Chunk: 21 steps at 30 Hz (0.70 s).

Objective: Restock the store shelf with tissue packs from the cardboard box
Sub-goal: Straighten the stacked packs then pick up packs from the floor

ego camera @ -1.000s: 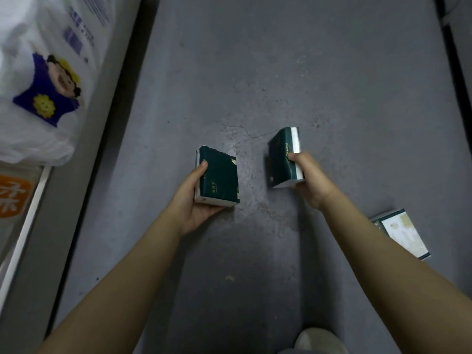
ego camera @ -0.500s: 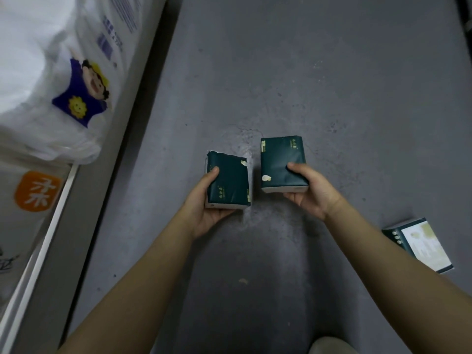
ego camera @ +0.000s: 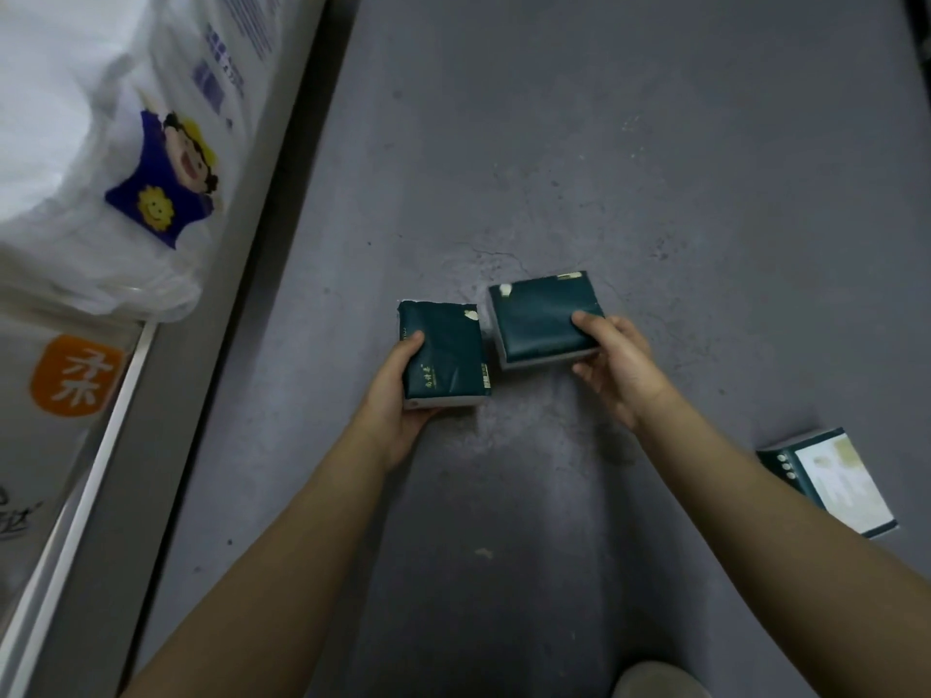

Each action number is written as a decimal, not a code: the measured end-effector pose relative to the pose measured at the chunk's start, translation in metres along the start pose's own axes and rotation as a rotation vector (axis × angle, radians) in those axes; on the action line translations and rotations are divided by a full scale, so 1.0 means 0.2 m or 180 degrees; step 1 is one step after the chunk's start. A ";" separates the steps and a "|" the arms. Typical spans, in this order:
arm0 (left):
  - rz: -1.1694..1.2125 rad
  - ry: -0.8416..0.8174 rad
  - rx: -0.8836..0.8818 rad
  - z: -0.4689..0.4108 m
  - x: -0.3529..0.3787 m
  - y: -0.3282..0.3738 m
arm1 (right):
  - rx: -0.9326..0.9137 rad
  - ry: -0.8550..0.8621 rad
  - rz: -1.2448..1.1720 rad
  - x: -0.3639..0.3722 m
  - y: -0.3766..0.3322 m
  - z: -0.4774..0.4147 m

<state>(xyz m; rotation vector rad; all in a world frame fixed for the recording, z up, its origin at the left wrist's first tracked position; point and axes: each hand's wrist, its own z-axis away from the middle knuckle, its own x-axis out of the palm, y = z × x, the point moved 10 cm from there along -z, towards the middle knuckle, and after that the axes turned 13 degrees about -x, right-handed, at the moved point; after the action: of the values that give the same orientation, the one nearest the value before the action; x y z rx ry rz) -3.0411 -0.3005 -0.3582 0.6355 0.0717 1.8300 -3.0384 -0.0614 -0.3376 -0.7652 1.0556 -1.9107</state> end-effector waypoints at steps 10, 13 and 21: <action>0.0213 0.0648 0.0017 0.38 -0.08 0.04 | 0.0168 0.0062 -0.0331 0.12 -0.22 0.31; 0.0334 0.0831 0.0000 0.70 -0.05 0.05 | 0.0401 0.0368 -0.0201 0.13 -0.35 0.55; 0.0145 0.1023 -0.0253 1.82 0.24 0.25 | 0.0802 0.0576 -0.0421 0.27 -1.08 1.38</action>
<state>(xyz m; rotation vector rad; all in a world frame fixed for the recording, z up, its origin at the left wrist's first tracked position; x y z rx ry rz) -2.9290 -0.3697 -0.0108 0.2853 0.1985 1.9553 -2.9230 -0.1448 -0.0138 -0.5381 0.8646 -2.2087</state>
